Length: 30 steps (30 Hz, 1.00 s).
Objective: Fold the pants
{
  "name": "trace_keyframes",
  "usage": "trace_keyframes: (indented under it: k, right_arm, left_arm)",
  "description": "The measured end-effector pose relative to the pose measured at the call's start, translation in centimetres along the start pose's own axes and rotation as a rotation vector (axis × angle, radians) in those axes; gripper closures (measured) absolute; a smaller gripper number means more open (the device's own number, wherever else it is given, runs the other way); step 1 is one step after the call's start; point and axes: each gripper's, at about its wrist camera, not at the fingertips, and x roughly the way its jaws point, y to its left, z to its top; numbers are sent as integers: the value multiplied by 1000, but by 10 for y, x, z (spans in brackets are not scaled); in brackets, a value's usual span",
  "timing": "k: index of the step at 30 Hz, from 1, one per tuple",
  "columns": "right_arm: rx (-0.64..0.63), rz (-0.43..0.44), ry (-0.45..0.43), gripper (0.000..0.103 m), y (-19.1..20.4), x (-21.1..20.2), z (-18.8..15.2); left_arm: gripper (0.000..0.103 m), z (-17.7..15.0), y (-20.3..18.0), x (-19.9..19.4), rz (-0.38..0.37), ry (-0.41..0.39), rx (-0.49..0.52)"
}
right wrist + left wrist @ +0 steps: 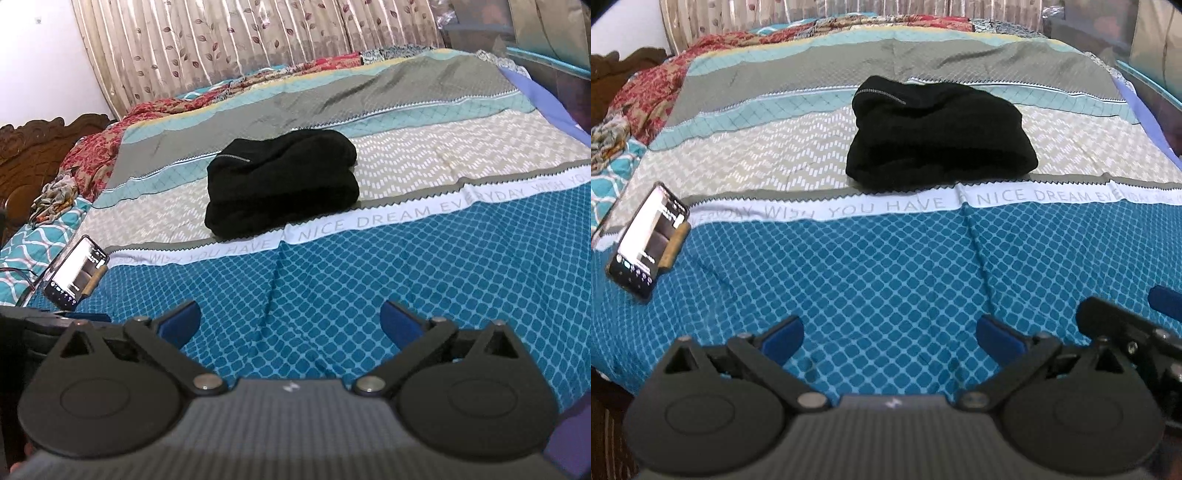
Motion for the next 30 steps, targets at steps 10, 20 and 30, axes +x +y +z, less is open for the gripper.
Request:
trace_keyframes:
  k: [10, 20, 30]
  right_arm:
    - [-15, -8, -8, 0, -2, 1, -2]
    - [31, -10, 61, 0, -5, 12, -2]
    - [52, 3, 96, 0, -7, 6, 3]
  left_arm:
    - [0, 11, -3, 7, 84, -37, 1]
    - [0, 8, 2, 10, 97, -37, 12]
    - [0, 13, 2, 10, 107, -57, 25]
